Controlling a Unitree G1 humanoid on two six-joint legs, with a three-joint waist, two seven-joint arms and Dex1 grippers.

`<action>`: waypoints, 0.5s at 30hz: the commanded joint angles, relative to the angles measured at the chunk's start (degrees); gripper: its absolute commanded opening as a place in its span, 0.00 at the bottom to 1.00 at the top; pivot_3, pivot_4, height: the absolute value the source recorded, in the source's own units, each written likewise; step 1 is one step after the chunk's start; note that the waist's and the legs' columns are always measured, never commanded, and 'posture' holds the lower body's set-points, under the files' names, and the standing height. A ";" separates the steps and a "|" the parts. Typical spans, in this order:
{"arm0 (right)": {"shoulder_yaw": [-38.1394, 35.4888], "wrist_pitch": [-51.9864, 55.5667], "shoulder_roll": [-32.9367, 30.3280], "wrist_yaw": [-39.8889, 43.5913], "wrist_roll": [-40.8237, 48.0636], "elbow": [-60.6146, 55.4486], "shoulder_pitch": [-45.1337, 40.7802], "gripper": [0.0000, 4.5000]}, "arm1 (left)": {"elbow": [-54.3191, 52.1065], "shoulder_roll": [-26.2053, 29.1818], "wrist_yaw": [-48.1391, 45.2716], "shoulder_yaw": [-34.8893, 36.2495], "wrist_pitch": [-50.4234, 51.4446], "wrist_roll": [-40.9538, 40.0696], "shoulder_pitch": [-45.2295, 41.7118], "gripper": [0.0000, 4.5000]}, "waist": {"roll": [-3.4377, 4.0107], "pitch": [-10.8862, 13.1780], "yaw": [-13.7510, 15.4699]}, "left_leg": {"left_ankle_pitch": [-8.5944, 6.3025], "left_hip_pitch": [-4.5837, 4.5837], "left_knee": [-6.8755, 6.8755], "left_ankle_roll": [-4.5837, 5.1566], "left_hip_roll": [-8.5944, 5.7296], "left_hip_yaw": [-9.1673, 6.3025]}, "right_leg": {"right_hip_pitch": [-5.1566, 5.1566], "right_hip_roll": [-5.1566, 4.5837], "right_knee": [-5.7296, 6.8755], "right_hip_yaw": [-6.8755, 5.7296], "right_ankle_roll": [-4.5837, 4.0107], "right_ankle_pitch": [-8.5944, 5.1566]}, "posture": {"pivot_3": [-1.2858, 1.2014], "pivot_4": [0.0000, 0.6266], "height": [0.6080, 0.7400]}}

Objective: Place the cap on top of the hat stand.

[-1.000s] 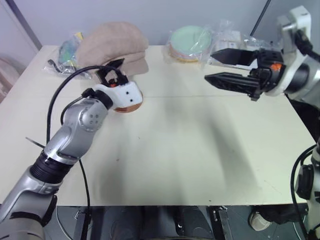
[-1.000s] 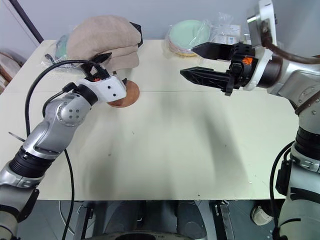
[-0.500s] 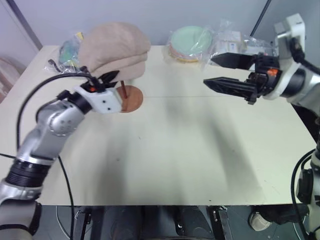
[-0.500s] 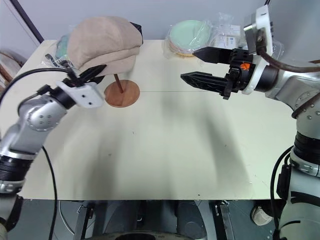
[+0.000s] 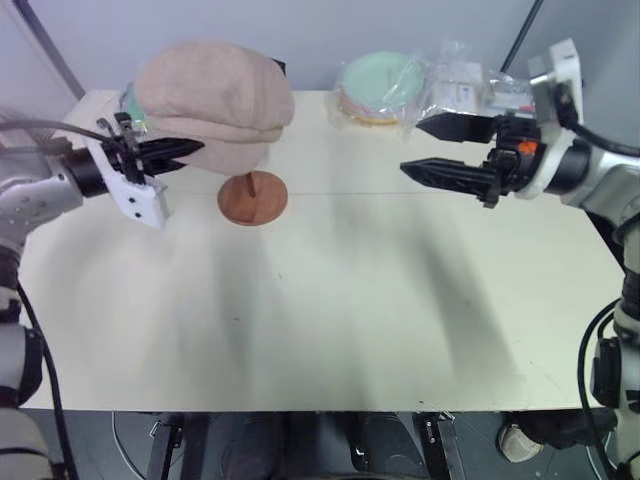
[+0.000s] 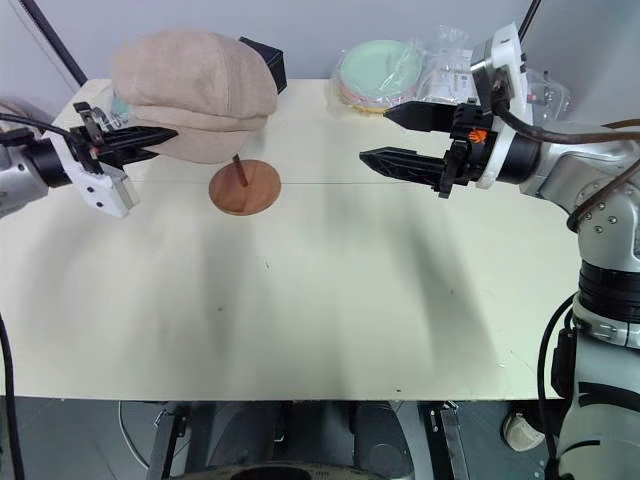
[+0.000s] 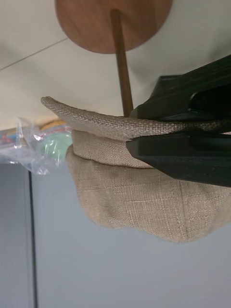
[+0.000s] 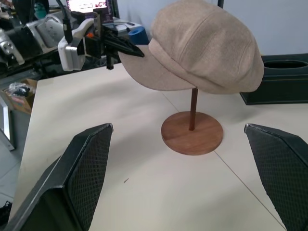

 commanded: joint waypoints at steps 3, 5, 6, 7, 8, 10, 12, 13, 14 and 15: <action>-1.56 -1.74 -0.05 -0.69 -0.38 -1.04 -0.40 1.00 | 4.11 -0.81 6.64 -1.95 -2.89 7.93 -1.48 0.01 | 0.00 0.00 -0.04 | 0.00 0.00 0.01 0.00 0.01 0.00 | -0.03 0.01 0.07 0.00 0.01 0.00 | 0.52 0.24 1.00; -1.61 -1.82 -0.10 -0.89 -0.41 -1.12 -0.26 1.00 | 4.68 -1.44 7.59 -1.87 -2.45 7.38 -1.15 0.01 | 0.00 0.00 -0.05 | 0.00 0.00 0.02 0.00 0.02 -0.01 | -0.03 0.01 0.08 0.00 0.01 0.00 | 0.52 0.24 1.00; -1.62 -1.80 -0.13 -0.96 -0.41 -1.16 -0.24 1.00 | 4.76 -1.73 7.81 -1.74 -2.23 6.73 -0.87 0.01 | 0.00 0.00 -0.04 | 0.00 0.00 0.02 0.00 0.02 0.00 | -0.03 0.01 0.09 0.00 0.00 0.00 | 0.52 0.24 1.00; -1.62 -1.80 -0.16 -1.00 -0.43 -1.19 -0.22 1.00 | 4.77 -1.99 7.78 -1.63 -2.05 5.88 -0.55 0.01 | 0.00 0.00 -0.01 | 0.00 0.00 0.02 0.00 0.02 0.00 | -0.03 0.01 0.09 0.00 0.00 0.00 | 0.52 0.24 1.00; -1.61 -1.83 -0.17 -1.00 -0.52 -1.16 -0.18 1.00 | 4.70 -2.27 7.19 -1.52 -1.77 4.43 -0.07 0.01 | 0.00 0.00 0.01 | 0.00 0.00 0.02 0.00 0.02 -0.01 | -0.03 0.01 0.10 0.00 0.01 0.00 | 0.52 0.24 1.00; -1.57 -1.95 -0.15 -0.94 -0.80 -0.97 -0.15 1.00 | 4.08 -2.52 6.02 -1.34 -1.80 1.77 0.96 0.24 | 0.00 0.00 -0.06 | 0.00 0.00 0.03 0.00 0.02 0.00 | -0.04 0.01 0.11 0.00 0.00 0.00 | 0.52 0.24 1.00; -1.39 -2.08 -0.02 -0.93 -1.06 -0.72 -0.33 1.00 | 1.97 -1.88 5.08 -0.85 -2.16 -0.47 3.14 0.45 | 0.00 0.00 -0.15 | 0.00 0.00 0.02 0.00 0.02 0.00 | -0.07 0.00 0.13 0.00 0.00 0.00 | 0.52 0.24 1.00; -1.27 -2.18 0.03 -0.78 -1.20 -0.43 -0.50 1.00 | 0.13 -1.42 4.27 -0.36 -1.55 -2.47 5.01 0.57 | 0.00 0.00 -0.14 | 0.00 0.00 0.02 0.00 0.03 0.01 | -0.08 0.00 0.15 0.01 0.00 0.00 | 0.52 0.24 1.00; -1.15 -2.27 0.11 -0.71 -1.32 -0.28 -0.60 1.00 | -1.81 -0.83 3.49 0.09 -0.96 -4.38 6.99 0.69 | 0.00 0.00 -0.17 | 0.00 -0.01 0.02 0.00 0.04 0.01 | -0.11 0.00 0.17 0.01 0.00 0.00 | 0.52 0.24 1.00; -1.09 -2.31 0.18 -0.65 -1.42 -0.21 -0.66 1.00 | -3.37 -0.44 2.75 0.43 -0.27 -5.91 8.44 0.79 | 0.00 0.00 -0.16 | 0.00 -0.01 0.02 0.00 0.05 0.01 | -0.11 0.00 0.18 0.01 0.00 0.00 | 0.52 0.24 1.00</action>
